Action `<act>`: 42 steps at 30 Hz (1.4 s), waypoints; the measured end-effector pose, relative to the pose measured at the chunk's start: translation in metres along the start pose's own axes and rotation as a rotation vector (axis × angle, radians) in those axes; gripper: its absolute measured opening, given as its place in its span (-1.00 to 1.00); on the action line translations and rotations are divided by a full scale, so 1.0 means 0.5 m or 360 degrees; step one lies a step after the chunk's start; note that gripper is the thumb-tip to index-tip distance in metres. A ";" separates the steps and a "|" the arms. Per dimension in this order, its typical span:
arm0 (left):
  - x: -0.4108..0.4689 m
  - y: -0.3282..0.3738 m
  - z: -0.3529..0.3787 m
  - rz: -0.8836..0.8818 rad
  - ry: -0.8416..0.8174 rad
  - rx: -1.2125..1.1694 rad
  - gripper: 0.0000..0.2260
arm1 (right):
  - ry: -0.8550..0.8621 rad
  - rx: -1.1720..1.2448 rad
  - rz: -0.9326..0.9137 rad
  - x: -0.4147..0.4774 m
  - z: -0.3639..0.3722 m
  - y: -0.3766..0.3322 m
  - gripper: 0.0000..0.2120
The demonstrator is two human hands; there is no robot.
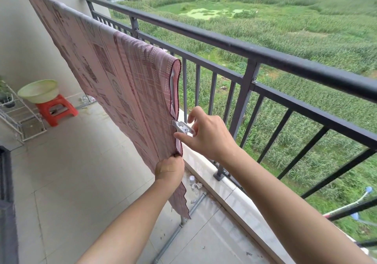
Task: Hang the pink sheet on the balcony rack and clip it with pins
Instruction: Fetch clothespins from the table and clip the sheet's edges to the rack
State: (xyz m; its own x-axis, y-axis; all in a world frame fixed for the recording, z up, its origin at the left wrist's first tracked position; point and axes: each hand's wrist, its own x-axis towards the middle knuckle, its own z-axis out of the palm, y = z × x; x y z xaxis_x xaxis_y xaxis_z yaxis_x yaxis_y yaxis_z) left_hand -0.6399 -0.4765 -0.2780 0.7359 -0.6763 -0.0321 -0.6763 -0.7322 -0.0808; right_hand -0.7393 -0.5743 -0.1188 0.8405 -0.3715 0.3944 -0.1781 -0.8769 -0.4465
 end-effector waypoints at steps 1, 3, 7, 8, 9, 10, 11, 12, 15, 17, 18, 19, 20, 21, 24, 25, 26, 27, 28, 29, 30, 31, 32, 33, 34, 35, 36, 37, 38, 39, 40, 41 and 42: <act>-0.001 -0.001 0.000 0.0009 0.0004 -0.0001 -0.85 | 0.0003 0.0026 0.0000 -0.004 0.001 0.003 -0.52; -0.004 -0.003 0.000 0.0017 0.0010 -0.0027 -0.85 | -0.0016 0.0074 0.0023 -0.011 0.002 0.012 -0.46; -0.004 -0.011 0.003 0.0077 0.0104 -0.0193 -0.82 | -0.0130 0.0016 0.0073 -0.030 0.003 0.035 -0.34; -0.007 -0.015 0.006 0.0122 0.0110 -0.0228 -0.78 | -0.0128 0.0005 0.0092 -0.036 0.002 0.042 -0.33; -0.012 -0.019 0.006 0.0163 0.0098 -0.0246 -0.75 | -0.0108 -0.0005 0.0113 -0.041 0.001 0.048 -0.33; -0.017 -0.023 0.004 0.0195 0.0075 -0.0258 -0.73 | -0.0075 -0.0016 0.0138 -0.047 0.000 0.054 -0.34; -0.021 -0.027 -0.001 0.0218 0.0063 -0.0280 -0.71 | -0.0032 -0.0027 0.0170 -0.052 -0.001 0.060 -0.36; -0.024 -0.031 -0.006 0.0240 0.0077 -0.0316 -0.69 | 0.0016 -0.0043 0.0205 -0.057 -0.002 0.066 -0.39; -0.034 -0.039 -0.036 0.0362 0.0211 -0.0416 -0.68 | 0.0159 -0.0135 0.0315 -0.074 0.004 0.083 -0.48; -0.040 -0.046 -0.051 0.0489 0.0270 -0.0436 -0.69 | 0.0231 -0.0201 0.0428 -0.093 0.013 0.091 -0.50; -0.043 -0.049 -0.056 0.0557 0.0319 -0.0457 -0.70 | 0.0272 -0.0226 0.0491 -0.107 0.019 0.093 -0.49; -0.046 -0.050 -0.059 0.0635 0.0384 -0.0485 -0.71 | 0.0318 -0.0247 0.0553 -0.126 0.027 0.095 -0.49; -0.050 -0.049 -0.060 0.0728 0.0462 -0.0525 -0.71 | 0.0368 -0.0265 0.0621 -0.151 0.037 0.097 -0.50; -0.055 -0.044 -0.058 0.0824 0.0541 -0.0575 -0.71 | 0.0415 -0.0282 0.0694 -0.181 0.046 0.098 -0.50; -0.078 -0.007 -0.025 0.1048 0.0582 -0.0727 -0.62 | 0.0460 -0.0373 0.0929 -0.305 0.072 0.100 -0.51; -0.090 0.012 -0.009 0.1102 0.0518 -0.0744 -0.58 | 0.0452 -0.0430 0.1022 -0.356 0.076 0.099 -0.50; -0.105 0.033 0.006 0.1163 0.0450 -0.0743 -0.56 | 0.0448 -0.0484 0.1127 -0.409 0.077 0.095 -0.49; -0.124 0.055 0.021 0.1242 0.0381 -0.0735 -0.55 | 0.0460 -0.0529 0.1244 -0.465 0.075 0.087 -0.49; -0.146 0.079 0.033 0.1339 0.0307 -0.0717 -0.54 | 0.0490 -0.0562 0.1371 -0.521 0.069 0.075 -0.49; -0.170 0.106 0.040 0.1450 0.0234 -0.0680 -0.53 | 0.0528 -0.0585 0.1507 -0.576 0.062 0.061 -0.49; -0.197 0.135 0.044 0.1566 0.0181 -0.0641 -0.52 | 0.0562 -0.0606 0.1648 -0.630 0.053 0.044 -0.49; -0.225 0.166 0.046 0.1683 0.0146 -0.0623 -0.51 | 0.0581 -0.0631 0.1789 -0.683 0.043 0.024 -0.49; -0.256 0.198 0.044 0.1795 0.0121 -0.0617 -0.51 | 0.0593 -0.0666 0.1922 -0.734 0.032 0.002 -0.48; -0.288 0.232 0.039 0.1898 0.0107 -0.0612 -0.52 | 0.0610 -0.0711 0.2041 -0.784 0.022 -0.021 -0.49; -0.324 0.265 0.034 0.1994 0.0097 -0.0606 -0.53 | 0.0644 -0.0758 0.2146 -0.834 0.012 -0.046 -0.49; -0.361 0.295 0.029 0.2091 0.0081 -0.0595 -0.53 | 0.0685 -0.0793 0.2249 -0.883 0.005 -0.070 -0.49; -0.400 0.323 0.025 0.2191 0.0053 -0.0563 -0.52 | 0.0719 -0.0812 0.2360 -0.931 0.000 -0.094 -0.48; -0.440 0.349 0.022 0.2286 0.0018 -0.0511 -0.50 | 0.0744 -0.0814 0.2478 -0.979 -0.003 -0.116 -0.47; -0.481 0.373 0.021 0.2367 -0.0030 -0.0452 -0.47 | 0.0770 -0.0805 0.2598 -1.027 -0.005 -0.136 -0.46; -0.520 0.394 0.022 0.2436 -0.0086 -0.0393 -0.45 | 0.0801 -0.0788 0.2713 -1.072 -0.006 -0.154 -0.45; -0.558 0.413 0.026 0.2500 -0.0134 -0.0338 -0.43 | 0.0833 -0.0760 0.2820 -1.113 -0.005 -0.169 -0.44; -0.595 0.429 0.033 0.2560 -0.0171 -0.0296 -0.43 | 0.0857 -0.0714 0.2916 -1.151 -0.002 -0.181 -0.44; -0.630 0.443 0.042 0.2611 -0.0209 -0.0266 -0.42 | 0.0864 -0.0654 0.3003 -1.185 0.003 -0.190 -0.44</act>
State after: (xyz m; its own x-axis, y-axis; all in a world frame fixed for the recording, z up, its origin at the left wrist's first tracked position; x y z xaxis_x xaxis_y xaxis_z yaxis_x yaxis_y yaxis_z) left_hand -1.0210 -0.4239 -0.3067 -0.7283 -0.6835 -0.0490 -0.6751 0.7033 0.2230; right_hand -1.2197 -0.2703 -0.3110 -0.7076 -0.7030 -0.0715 -0.6366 0.6781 -0.3672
